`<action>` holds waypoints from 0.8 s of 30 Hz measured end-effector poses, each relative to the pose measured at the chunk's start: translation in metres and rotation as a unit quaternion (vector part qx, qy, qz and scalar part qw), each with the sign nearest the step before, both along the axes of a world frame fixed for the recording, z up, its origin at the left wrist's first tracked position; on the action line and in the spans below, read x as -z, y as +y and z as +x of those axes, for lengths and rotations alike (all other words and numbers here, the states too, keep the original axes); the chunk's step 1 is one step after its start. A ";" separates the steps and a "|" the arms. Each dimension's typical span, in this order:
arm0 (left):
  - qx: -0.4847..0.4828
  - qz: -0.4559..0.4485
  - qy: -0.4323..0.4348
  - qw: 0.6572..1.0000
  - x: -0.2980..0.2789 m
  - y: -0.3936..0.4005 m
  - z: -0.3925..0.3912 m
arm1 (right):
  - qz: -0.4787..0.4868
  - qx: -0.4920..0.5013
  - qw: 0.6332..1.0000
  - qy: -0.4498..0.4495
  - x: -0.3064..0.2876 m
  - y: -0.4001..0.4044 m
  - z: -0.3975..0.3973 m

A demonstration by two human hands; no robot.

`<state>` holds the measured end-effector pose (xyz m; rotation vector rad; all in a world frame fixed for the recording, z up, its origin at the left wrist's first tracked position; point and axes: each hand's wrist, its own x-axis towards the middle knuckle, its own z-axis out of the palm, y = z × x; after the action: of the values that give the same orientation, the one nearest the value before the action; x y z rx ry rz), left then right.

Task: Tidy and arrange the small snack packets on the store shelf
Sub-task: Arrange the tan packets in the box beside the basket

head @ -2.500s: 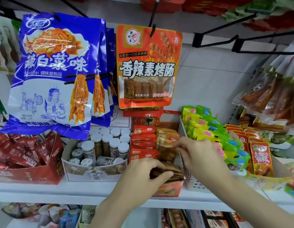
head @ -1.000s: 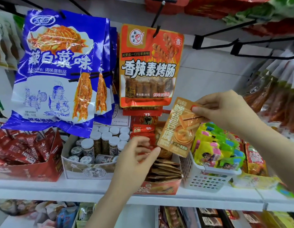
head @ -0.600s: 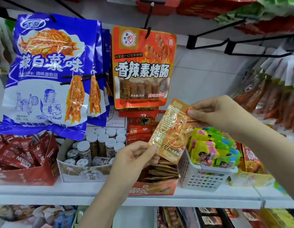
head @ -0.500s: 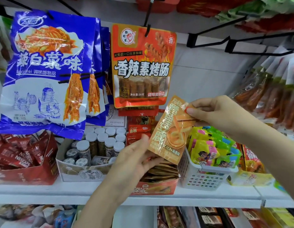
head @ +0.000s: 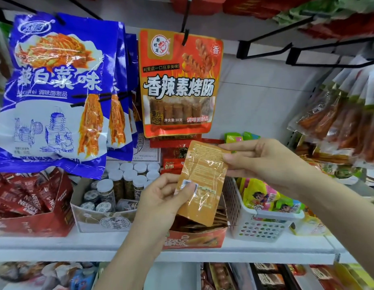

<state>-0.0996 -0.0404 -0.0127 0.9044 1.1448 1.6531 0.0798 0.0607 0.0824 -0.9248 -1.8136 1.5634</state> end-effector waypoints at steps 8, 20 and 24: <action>0.071 -0.009 -0.020 0.997 -0.003 -0.005 -0.008 | 0.003 0.042 0.999 0.020 0.002 0.000 -0.003; 0.281 -0.027 -0.204 0.937 -0.006 -0.004 -0.010 | 0.036 -0.055 0.989 0.133 -0.002 0.001 -0.006; 0.222 -0.057 -0.142 0.963 -0.009 -0.007 -0.002 | 0.053 -0.029 0.989 0.138 0.003 0.000 -0.009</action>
<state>-0.1017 -0.0477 -0.0034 0.7531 0.7639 1.2848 0.0709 0.0612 0.0791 -0.5797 -1.7197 1.5298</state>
